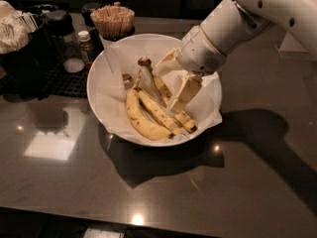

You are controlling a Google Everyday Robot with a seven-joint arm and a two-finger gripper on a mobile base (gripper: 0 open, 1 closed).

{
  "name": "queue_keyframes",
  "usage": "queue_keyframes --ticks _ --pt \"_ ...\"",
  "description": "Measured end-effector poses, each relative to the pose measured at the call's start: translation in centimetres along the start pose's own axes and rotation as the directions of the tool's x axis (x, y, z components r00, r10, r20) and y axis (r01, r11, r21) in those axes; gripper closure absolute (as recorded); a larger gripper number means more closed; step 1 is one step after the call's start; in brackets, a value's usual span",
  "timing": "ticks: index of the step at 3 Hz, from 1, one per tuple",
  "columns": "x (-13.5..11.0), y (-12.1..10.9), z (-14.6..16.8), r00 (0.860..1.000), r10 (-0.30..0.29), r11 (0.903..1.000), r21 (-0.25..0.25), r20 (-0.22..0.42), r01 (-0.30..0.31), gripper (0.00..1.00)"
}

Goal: Pick banana from white bowl

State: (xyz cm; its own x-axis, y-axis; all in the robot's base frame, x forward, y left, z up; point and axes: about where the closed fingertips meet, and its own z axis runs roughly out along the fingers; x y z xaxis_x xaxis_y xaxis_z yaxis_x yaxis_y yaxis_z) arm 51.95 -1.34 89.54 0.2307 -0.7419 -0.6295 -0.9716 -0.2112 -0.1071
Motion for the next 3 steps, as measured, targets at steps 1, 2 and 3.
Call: queue_keyframes --ticks 1,2,3 --pt "0.00 0.00 0.00 1.000 0.000 1.0000 0.000 0.000 0.000 0.17" --pt "0.00 -0.17 0.20 1.000 0.028 0.9993 0.026 0.011 -0.028 0.13" --pt "0.02 -0.16 0.59 0.996 0.084 0.9929 0.083 0.016 -0.085 0.11"
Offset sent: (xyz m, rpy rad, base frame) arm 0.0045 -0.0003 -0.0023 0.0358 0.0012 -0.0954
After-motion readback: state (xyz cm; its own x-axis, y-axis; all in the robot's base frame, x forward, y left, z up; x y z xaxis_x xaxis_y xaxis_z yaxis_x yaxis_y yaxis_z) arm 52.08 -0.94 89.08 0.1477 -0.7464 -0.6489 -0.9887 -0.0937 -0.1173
